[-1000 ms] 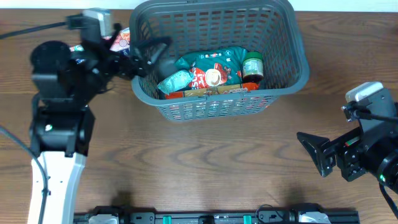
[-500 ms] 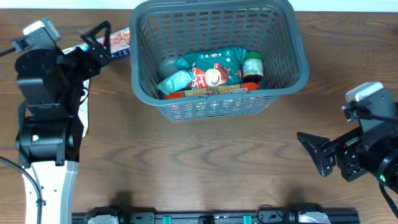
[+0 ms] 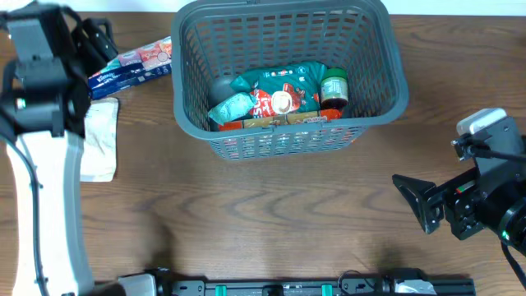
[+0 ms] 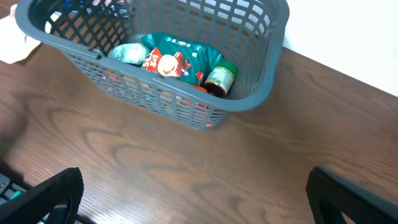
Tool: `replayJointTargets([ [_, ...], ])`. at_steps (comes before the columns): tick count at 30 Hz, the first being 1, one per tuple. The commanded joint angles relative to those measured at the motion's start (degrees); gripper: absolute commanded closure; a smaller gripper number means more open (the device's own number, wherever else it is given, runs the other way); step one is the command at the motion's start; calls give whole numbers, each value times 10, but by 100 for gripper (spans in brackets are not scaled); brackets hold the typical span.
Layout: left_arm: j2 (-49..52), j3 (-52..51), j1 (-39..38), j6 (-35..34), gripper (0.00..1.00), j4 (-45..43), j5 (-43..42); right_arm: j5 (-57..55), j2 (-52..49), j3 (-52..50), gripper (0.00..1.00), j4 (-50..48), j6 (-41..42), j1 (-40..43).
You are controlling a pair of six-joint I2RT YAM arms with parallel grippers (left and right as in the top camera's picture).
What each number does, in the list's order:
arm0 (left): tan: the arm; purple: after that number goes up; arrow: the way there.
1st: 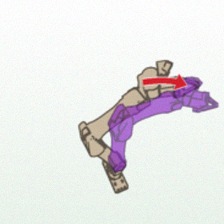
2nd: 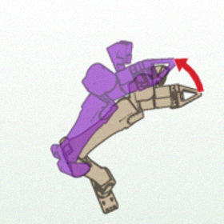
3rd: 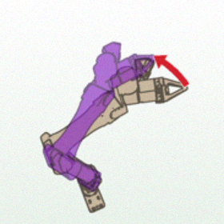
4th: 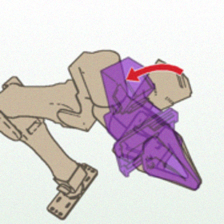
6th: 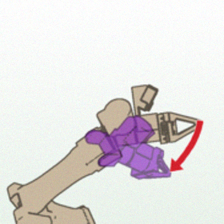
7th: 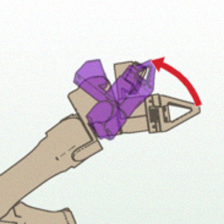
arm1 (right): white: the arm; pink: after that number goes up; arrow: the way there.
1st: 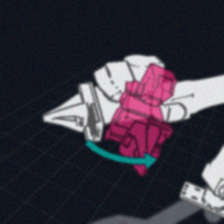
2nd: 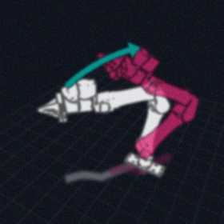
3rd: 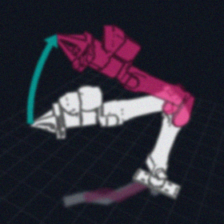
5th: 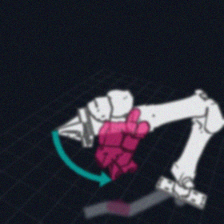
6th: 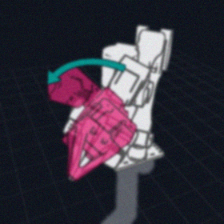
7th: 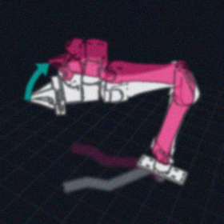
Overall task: Pack container
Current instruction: 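Move the left gripper back to the Kleenex tissue multipack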
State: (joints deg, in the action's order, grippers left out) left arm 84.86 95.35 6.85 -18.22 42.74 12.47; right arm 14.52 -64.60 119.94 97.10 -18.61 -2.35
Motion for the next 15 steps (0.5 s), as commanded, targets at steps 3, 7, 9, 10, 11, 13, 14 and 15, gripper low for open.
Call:
replayJointTargets([
  [3, 78, 66, 17, 30, 1, 27, 9, -2, 1, 0, 1, 2, 6, -3],
  [7, 139, 89, 38, 18, 1, 37, -52, -2, 1, 0, 1, 2, 6, -3],
  [9, 172, 104, 50, 1, 1, 49, -90, -2, 1, 0, 1, 2, 6, -4],
  [10, 188, 112, 56, -1, 1, 53, -110, -2, 1, 0, 1, 2, 6, -3],
  [11, 203, 119, 60, -2, 2, 56, -124, -2, 1, 0, 1, 2, 6, -3],
  [13, 236, 143, 68, -3, 1, 71, -139, -2, 1, 0, 1, 2, 6, -3],
  [14, 252, 156, 69, -2, 1, 81, -139, -2, 1, 0, 1, 2, 6, -3],
  [15, 268, 172, 70, 5, 1, 91, -141, -2, 1, 0, 1, 2, 6, -3],
])
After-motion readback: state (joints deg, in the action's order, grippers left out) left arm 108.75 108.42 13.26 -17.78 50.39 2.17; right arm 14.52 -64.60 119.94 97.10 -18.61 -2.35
